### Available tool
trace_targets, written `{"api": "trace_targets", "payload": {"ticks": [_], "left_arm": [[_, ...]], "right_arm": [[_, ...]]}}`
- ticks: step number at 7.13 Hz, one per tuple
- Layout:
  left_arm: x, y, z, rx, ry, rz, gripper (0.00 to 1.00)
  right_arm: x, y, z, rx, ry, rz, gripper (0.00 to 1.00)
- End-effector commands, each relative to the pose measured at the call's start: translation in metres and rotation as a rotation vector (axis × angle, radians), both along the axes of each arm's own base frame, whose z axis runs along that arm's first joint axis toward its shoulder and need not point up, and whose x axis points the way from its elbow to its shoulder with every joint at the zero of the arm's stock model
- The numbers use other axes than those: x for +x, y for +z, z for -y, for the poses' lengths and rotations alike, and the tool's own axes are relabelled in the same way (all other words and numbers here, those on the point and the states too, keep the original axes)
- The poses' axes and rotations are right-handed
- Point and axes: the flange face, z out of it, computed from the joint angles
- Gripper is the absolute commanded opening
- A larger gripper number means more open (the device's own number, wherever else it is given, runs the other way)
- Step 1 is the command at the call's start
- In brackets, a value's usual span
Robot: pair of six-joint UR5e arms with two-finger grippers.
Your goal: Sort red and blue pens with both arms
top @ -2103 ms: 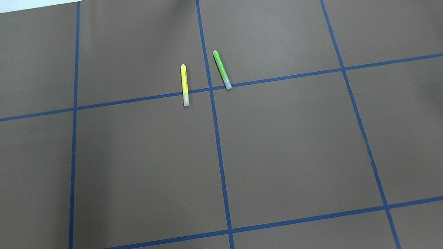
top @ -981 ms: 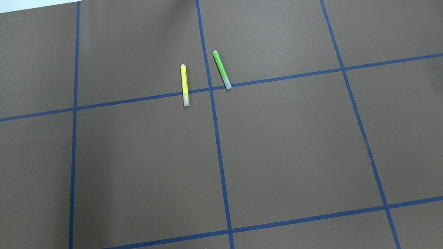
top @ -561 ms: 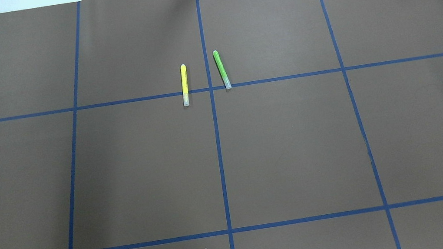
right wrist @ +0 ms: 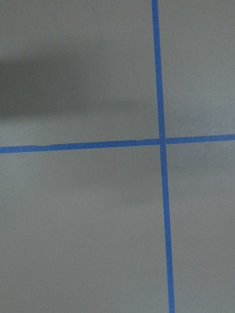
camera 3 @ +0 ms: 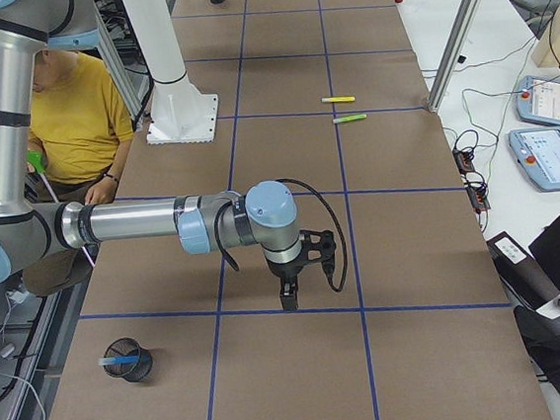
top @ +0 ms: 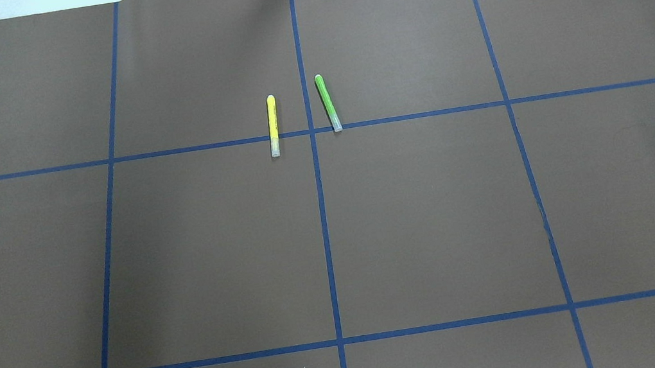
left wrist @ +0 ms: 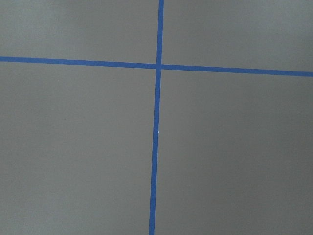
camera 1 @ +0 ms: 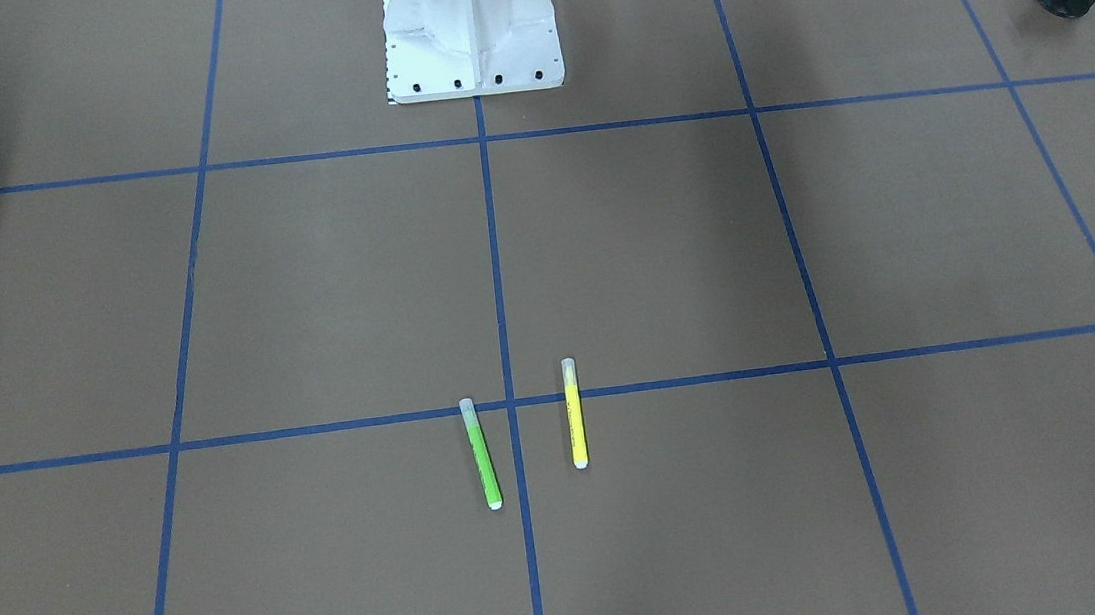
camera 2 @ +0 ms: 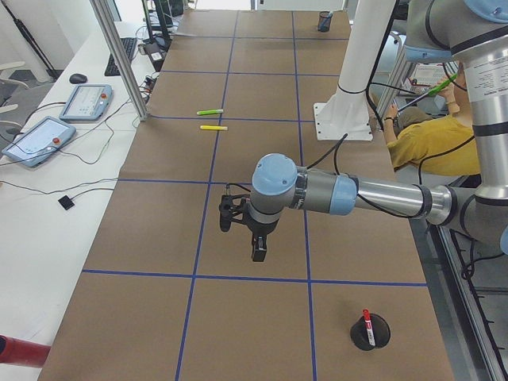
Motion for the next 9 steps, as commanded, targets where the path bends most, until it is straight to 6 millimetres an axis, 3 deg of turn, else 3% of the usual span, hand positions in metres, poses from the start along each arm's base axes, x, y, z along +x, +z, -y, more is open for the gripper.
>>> {"api": "trace_targets", "payload": {"ticks": [1,9], "left_arm": [[0.0000,0.0052,0.0003,-0.003,0.005,0.002,1.00],[0.0003,0.0069,-0.0020,-0.004,0.006,0.001,1.00]], "right_arm": [[-0.0001,0.0042,-0.0020,-0.003,-0.012,-0.005,1.00],[-0.0019,0.0022,-0.0008,0.009,-0.014,0.018,1.00]]}}
